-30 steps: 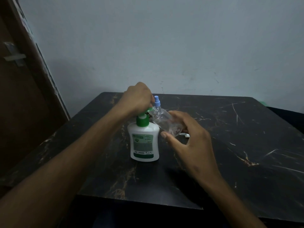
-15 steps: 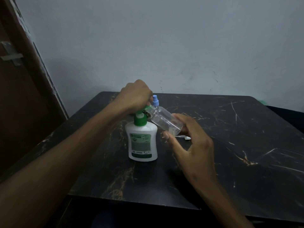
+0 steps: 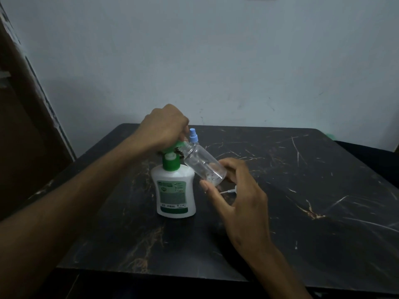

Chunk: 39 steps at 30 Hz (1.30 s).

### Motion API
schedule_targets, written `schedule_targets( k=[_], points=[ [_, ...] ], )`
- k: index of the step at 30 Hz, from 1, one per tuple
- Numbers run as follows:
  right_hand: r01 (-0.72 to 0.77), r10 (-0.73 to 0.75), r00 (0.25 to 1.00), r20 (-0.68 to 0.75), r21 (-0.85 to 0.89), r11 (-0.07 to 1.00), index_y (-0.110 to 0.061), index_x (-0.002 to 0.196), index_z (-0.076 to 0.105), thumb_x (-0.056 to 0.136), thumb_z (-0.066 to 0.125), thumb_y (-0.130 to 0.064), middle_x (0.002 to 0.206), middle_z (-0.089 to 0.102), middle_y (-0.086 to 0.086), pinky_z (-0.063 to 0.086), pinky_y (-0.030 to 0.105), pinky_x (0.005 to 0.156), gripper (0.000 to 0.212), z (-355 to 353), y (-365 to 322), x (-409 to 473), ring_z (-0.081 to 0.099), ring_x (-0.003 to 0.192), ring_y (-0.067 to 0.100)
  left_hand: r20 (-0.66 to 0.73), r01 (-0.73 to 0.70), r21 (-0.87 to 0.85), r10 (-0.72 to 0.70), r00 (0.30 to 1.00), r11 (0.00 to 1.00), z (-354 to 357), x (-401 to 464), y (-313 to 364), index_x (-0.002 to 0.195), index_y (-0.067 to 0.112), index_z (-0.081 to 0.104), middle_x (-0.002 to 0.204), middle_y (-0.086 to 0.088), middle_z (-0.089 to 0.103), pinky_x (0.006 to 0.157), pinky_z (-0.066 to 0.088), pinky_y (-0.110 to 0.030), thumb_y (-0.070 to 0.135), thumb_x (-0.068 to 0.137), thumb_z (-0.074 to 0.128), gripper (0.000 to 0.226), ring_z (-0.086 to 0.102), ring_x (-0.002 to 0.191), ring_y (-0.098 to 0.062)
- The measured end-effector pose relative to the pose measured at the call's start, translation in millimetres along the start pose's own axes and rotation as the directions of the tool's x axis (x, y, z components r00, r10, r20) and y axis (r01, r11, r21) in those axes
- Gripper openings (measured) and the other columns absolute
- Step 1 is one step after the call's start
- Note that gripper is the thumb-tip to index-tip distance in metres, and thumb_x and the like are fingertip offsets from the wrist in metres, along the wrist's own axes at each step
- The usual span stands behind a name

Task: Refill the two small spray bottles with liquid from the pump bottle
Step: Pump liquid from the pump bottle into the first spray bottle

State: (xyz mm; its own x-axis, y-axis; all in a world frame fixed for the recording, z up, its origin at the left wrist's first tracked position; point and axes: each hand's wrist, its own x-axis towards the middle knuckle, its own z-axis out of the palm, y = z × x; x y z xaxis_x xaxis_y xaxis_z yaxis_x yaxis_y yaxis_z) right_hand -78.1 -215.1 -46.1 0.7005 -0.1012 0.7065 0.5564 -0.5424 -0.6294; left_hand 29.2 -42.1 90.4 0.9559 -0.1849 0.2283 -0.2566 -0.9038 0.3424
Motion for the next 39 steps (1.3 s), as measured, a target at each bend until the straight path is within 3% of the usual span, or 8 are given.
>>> schedule_targets(
  k=[8, 13, 17, 24, 28, 32, 36, 39],
  points=[
    [0.023, -0.025, 0.999, -0.022, -0.099, 0.995, -0.031, 0.127, 0.057, 0.098, 0.052, -0.062, 0.107, 0.065, -0.014, 0.055, 0.032, 0.078, 0.043, 1.3, 1.7, -3.6, 0.062, 0.096, 0.008, 0.056, -0.071, 0.081, 0.067, 0.996, 0.994, 2.9, -0.4, 2.9, 0.109, 0.012, 0.08, 0.116, -0.012, 0.074, 0.102, 0.054, -0.051, 0.005, 0.105, 0.051, 0.03, 0.067, 0.113, -0.034],
    [0.047, -0.053, 0.997, -0.049, -0.12, 0.992, -0.023, 0.143, 0.053, 0.097, 0.061, -0.049, 0.118, 0.069, -0.007, 0.056, 0.026, 0.083, 0.053, 2.5, 1.2, -4.9, 0.064, 0.1, 0.01, 0.087, -0.077, 0.051, 0.073, 0.994, 0.996, 0.6, 3.5, 3.6, 0.109, 0.011, 0.08, 0.116, -0.013, 0.074, 0.103, 0.053, -0.052, 0.007, 0.105, 0.053, 0.028, 0.067, 0.114, -0.034],
    [0.049, -0.06, 0.994, -0.093, -0.122, 0.991, -0.017, 0.141, 0.057, 0.093, 0.071, -0.035, 0.116, 0.07, -0.005, 0.055, 0.027, 0.085, 0.053, 2.7, 2.3, -5.0, 0.066, 0.098, 0.012, 0.093, -0.042, -0.028, 0.045, 0.995, 0.999, 5.2, 2.5, 0.9, 0.103, 0.013, 0.081, 0.114, -0.011, 0.076, 0.103, 0.054, -0.05, 0.01, 0.105, 0.053, 0.028, 0.069, 0.112, -0.032],
    [0.031, -0.036, 0.999, -0.027, -0.159, 0.987, -0.026, 0.138, 0.054, 0.098, 0.061, -0.048, 0.113, 0.065, -0.011, 0.051, 0.026, 0.083, 0.046, 1.5, 1.4, -6.6, 0.06, 0.098, 0.011, 0.105, -0.094, -0.044, 0.098, 0.99, 0.995, -1.9, 3.5, 7.7, 0.101, 0.005, 0.079, 0.104, -0.008, 0.079, 0.1, 0.054, -0.055, 0.012, 0.104, 0.051, 0.029, 0.073, 0.103, -0.03],
    [0.029, -0.032, 0.999, -0.013, -0.192, 0.981, -0.029, 0.133, 0.055, 0.098, 0.063, -0.047, 0.108, 0.064, -0.012, 0.047, 0.024, 0.082, 0.04, 1.7, 2.5, -6.3, 0.058, 0.094, 0.01, 0.114, -0.076, -0.221, 0.103, 0.988, 0.972, 3.1, -5.0, 8.6, 0.106, 0.004, 0.08, 0.1, -0.011, 0.081, 0.103, 0.054, -0.048, 0.021, 0.102, 0.047, 0.037, 0.076, 0.099, -0.025],
    [0.028, -0.027, 1.0, 0.01, -0.201, 0.979, -0.027, 0.131, 0.058, 0.098, 0.062, -0.049, 0.106, 0.064, -0.011, 0.047, 0.027, 0.081, 0.04, 3.1, 3.7, -5.1, 0.056, 0.092, 0.008, 0.122, -0.083, -0.247, 0.116, 0.986, 0.965, 4.6, -4.2, 7.6, 0.107, 0.004, 0.079, 0.1, -0.011, 0.081, 0.104, 0.053, -0.05, 0.02, 0.107, 0.044, 0.038, 0.075, 0.099, -0.025],
    [0.046, -0.046, 0.999, 0.005, -0.189, 0.981, -0.024, 0.128, 0.061, 0.098, 0.061, -0.05, 0.107, 0.066, -0.011, 0.048, 0.029, 0.084, 0.04, 5.0, 4.2, -4.5, 0.057, 0.094, 0.006, 0.096, -0.069, -0.34, 0.108, 0.99, 0.938, 2.7, -1.9, 7.3, 0.099, 0.003, 0.08, 0.091, -0.013, 0.082, 0.104, 0.053, -0.05, 0.037, 0.092, 0.05, 0.046, 0.077, 0.093, -0.026],
    [0.044, -0.041, 0.999, 0.022, -0.17, 0.985, -0.024, 0.128, 0.061, 0.098, 0.06, -0.051, 0.11, 0.067, -0.012, 0.049, 0.032, 0.086, 0.04, 4.6, 4.1, -4.1, 0.058, 0.096, 0.006, 0.109, -0.075, -0.354, 0.121, 0.987, 0.932, 5.1, -2.0, 7.7, 0.099, 0.003, 0.08, 0.091, -0.013, 0.081, 0.104, 0.052, -0.051, 0.034, 0.1, 0.05, 0.044, 0.075, 0.089, -0.024]
  ],
)
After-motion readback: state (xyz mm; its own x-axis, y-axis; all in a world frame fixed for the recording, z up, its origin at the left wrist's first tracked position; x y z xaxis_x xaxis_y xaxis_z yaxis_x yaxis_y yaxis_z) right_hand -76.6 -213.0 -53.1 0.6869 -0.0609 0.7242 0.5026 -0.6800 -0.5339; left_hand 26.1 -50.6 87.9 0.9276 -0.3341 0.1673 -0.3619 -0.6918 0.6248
